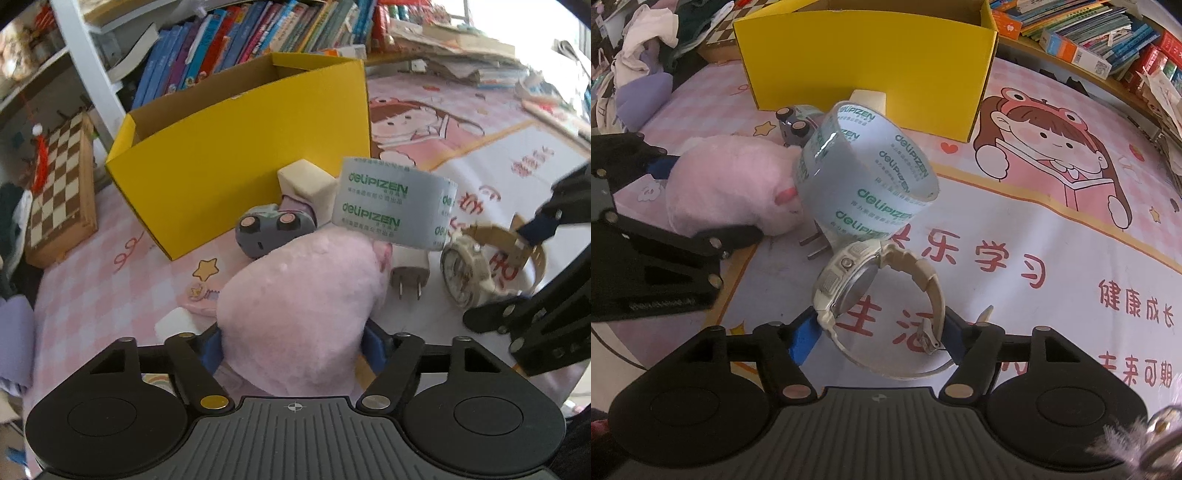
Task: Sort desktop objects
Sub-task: 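Close left gripper on pink plush pig while right gripper grasps white wristwatch, then lift pig with left gripper while right gripper lifts watch toward yellow box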
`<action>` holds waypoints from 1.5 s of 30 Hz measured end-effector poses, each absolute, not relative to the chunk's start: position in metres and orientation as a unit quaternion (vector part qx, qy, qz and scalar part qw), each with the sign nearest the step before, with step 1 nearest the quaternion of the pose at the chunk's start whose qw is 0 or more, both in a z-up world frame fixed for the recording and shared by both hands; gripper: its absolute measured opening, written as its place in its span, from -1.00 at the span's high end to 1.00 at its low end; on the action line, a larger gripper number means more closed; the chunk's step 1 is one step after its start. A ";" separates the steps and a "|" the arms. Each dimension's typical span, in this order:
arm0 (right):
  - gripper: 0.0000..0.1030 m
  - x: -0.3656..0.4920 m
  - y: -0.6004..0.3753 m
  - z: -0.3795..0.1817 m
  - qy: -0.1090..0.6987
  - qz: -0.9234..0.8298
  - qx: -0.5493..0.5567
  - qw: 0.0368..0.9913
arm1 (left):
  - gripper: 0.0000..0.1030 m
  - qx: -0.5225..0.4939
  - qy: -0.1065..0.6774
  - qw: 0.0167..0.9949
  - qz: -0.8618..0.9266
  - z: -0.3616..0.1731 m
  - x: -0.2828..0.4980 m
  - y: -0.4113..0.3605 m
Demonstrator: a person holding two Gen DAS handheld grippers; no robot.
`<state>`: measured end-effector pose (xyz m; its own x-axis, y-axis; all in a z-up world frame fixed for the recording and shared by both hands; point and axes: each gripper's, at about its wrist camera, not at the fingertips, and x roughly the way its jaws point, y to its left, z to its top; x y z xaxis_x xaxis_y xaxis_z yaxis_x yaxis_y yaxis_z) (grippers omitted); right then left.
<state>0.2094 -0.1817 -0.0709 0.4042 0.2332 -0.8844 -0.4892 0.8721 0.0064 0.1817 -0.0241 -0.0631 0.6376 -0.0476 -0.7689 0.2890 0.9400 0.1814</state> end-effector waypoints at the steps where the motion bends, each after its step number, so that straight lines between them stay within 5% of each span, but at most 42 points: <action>1: -0.27 0.210 -0.181 -0.071 0.501 0.218 -0.127 0.828 | -0.32 0.136 0.416 0.894 -0.095 -0.061 0.182 -0.021; 9: 0.31 0.207 -0.179 -0.069 0.498 0.230 -0.106 0.830 | -0.28 0.066 0.407 0.907 -0.089 -0.040 0.167 -0.007; 11: 0.70 0.206 -0.180 -0.068 0.499 0.231 -0.095 0.830 | -0.28 0.042 0.403 0.910 -0.087 -0.034 0.163 -0.002; 13: 0.82 0.204 -0.181 -0.065 0.494 0.228 -0.088 0.834 | -0.28 0.024 0.399 0.913 -0.085 -0.029 0.160 0.002; 45: 0.83 0.152 -0.165 -0.022 0.426 0.237 -0.091 0.868 | -0.28 -0.054 0.332 0.939 -0.072 0.006 0.106 0.041</action>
<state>0.1524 -0.1649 -0.0217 0.5249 0.3335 -0.7831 -0.4890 0.8712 0.0432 0.1062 0.0415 0.0064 0.7688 -0.1721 -0.6159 0.1002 0.9836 -0.1498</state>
